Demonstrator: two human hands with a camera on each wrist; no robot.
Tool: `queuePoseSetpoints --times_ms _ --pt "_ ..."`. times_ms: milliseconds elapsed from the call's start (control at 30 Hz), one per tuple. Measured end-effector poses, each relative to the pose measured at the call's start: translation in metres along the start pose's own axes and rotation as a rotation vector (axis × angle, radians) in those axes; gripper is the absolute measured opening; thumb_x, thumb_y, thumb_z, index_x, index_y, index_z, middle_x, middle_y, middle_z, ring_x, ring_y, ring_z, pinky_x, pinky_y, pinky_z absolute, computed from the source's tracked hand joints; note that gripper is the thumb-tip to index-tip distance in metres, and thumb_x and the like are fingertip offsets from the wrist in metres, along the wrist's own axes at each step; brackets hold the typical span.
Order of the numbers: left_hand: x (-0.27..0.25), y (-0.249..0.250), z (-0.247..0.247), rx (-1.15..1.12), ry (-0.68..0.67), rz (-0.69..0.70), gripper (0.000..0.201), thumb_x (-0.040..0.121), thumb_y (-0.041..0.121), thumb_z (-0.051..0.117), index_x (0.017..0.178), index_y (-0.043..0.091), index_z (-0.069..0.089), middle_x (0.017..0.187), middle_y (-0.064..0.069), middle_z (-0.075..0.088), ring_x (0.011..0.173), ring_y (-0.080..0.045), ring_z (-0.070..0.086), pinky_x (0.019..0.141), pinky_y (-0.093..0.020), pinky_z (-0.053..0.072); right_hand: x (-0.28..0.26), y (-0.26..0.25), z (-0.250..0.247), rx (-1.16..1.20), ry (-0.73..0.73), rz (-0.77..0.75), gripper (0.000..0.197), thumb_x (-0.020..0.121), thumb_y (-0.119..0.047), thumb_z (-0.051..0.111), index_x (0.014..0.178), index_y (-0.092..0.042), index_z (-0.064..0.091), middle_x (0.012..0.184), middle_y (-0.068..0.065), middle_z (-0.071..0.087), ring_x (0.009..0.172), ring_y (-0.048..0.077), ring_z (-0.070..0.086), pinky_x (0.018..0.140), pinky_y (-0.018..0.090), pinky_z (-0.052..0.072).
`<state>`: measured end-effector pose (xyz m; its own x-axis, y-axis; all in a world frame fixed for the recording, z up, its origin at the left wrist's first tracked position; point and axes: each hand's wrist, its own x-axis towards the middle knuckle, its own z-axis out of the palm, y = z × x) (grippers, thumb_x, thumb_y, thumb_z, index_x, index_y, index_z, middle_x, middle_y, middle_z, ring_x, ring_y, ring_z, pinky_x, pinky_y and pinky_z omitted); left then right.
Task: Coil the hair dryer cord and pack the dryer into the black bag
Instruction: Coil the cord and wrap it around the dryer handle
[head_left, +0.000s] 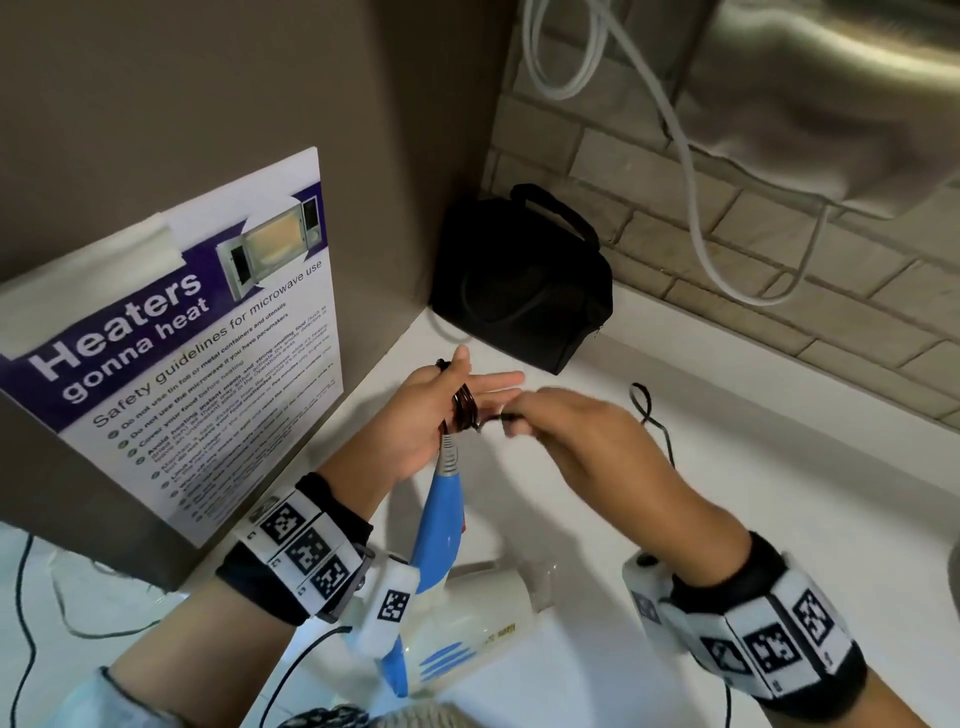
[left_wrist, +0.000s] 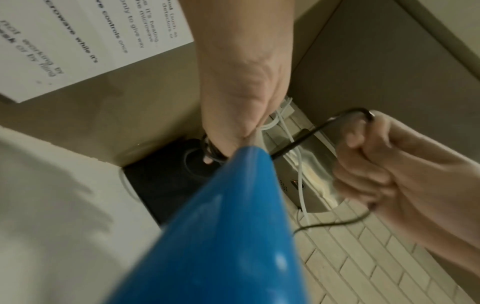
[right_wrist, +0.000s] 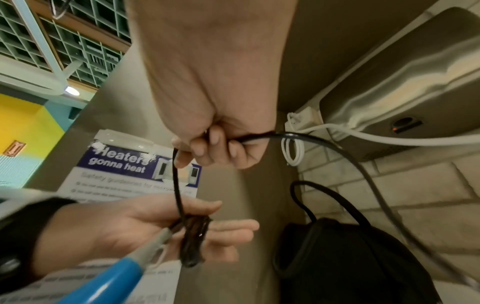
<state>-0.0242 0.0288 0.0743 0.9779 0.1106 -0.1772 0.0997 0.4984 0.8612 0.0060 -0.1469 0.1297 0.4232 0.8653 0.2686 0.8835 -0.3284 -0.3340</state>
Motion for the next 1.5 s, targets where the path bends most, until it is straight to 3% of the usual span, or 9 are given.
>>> queuePoseSetpoints --times_ms 167,500,633,733,867,1067,1200,1333,1500 --pt "-0.004 0.004 0.003 0.036 -0.135 -0.097 0.072 0.096 0.054 0.015 0.126 -0.005 0.045 0.097 -0.018 0.074 0.094 -0.03 0.071 0.092 -0.033 0.053 0.044 0.019 -0.007 0.003 0.15 0.057 0.013 0.094 -0.025 0.042 0.094 -0.023 0.055 0.083 -0.004 0.063 0.078 0.016 0.06 0.063 0.043 0.051" --pt "-0.013 0.005 0.005 0.176 -0.264 -0.111 0.065 0.093 0.051 0.027 0.119 0.0 0.056 0.073 -0.007 0.074 0.053 -0.011 0.057 0.075 -0.025 0.055 0.066 0.063 0.034 0.259 0.043 0.161 0.024 0.097 -0.023 0.049 0.076 -0.025 0.061 0.067 -0.015 0.061 0.063 0.005 0.056 0.059 0.022 0.042" --pt "-0.015 0.004 0.001 0.188 -0.26 -0.053 0.035 0.101 0.022 0.035 0.114 0.002 0.062 0.078 -0.005 0.074 0.066 -0.011 0.067 0.074 -0.023 0.054 0.054 0.066 0.053 0.381 -0.09 0.268 0.042 0.094 -0.013 0.051 0.065 -0.043 0.055 0.06 -0.014 0.057 0.061 0.003 0.051 0.06 0.028 0.044" --pt "-0.014 0.001 0.001 0.068 -0.254 -0.032 0.032 0.1 0.016 0.036 0.116 0.006 0.061 0.095 -0.009 0.075 0.084 -0.018 0.072 0.079 -0.022 0.054 0.039 0.058 0.062 0.44 -0.198 0.297 0.046 0.093 0.002 0.046 0.076 -0.04 0.05 0.066 -0.027 0.055 0.065 -0.013 0.05 0.066 0.009 0.045" --pt "-0.009 -0.008 0.002 -0.149 -0.211 0.031 0.036 0.101 0.007 0.035 0.135 0.0 0.043 0.123 -0.02 0.064 0.112 -0.032 0.063 0.096 -0.032 0.051 0.023 0.045 0.079 0.315 -0.188 0.277 0.038 0.092 0.004 0.043 0.069 -0.026 0.051 0.062 -0.022 0.041 0.053 -0.004 0.042 0.055 0.012 0.032" --pt "0.001 -0.016 -0.009 -0.215 -0.089 0.102 0.053 0.094 -0.007 0.041 0.145 0.006 0.029 0.138 -0.014 0.053 0.124 -0.027 0.056 0.106 -0.031 0.042 -0.01 0.036 0.077 0.273 -0.247 0.279 0.022 0.101 -0.015 0.041 0.113 -0.011 0.059 0.062 -0.051 0.047 0.059 -0.017 0.051 0.06 0.005 0.035" --pt "0.006 -0.02 -0.013 -0.164 0.032 0.127 0.053 0.097 -0.008 0.038 0.146 0.008 0.028 0.14 -0.012 0.051 0.126 -0.026 0.054 0.11 -0.036 0.038 -0.028 0.028 0.071 0.24 -0.272 0.288 0.022 0.101 -0.024 0.041 0.113 -0.019 0.058 0.074 -0.039 0.056 0.072 -0.011 0.057 0.065 0.005 0.037" --pt "0.009 -0.019 -0.018 -0.097 0.104 0.135 0.054 0.097 -0.007 0.037 0.147 0.008 0.024 0.139 -0.011 0.051 0.127 -0.026 0.052 0.113 -0.039 0.033 -0.04 0.022 0.057 0.171 -0.248 0.286 0.017 0.1 -0.029 0.041 0.102 -0.025 0.057 0.091 -0.007 0.069 0.073 0.012 0.059 0.071 0.03 0.049" --pt "0.007 -0.017 -0.017 -0.084 0.057 0.092 0.056 0.097 -0.004 0.042 0.148 0.009 0.022 0.131 -0.01 0.059 0.122 -0.025 0.057 0.111 -0.036 0.037 -0.029 0.017 0.019 0.029 -0.052 0.232 0.014 0.098 -0.03 0.046 0.094 -0.025 0.059 0.082 -0.008 0.066 0.067 0.012 0.058 0.062 0.03 0.048"
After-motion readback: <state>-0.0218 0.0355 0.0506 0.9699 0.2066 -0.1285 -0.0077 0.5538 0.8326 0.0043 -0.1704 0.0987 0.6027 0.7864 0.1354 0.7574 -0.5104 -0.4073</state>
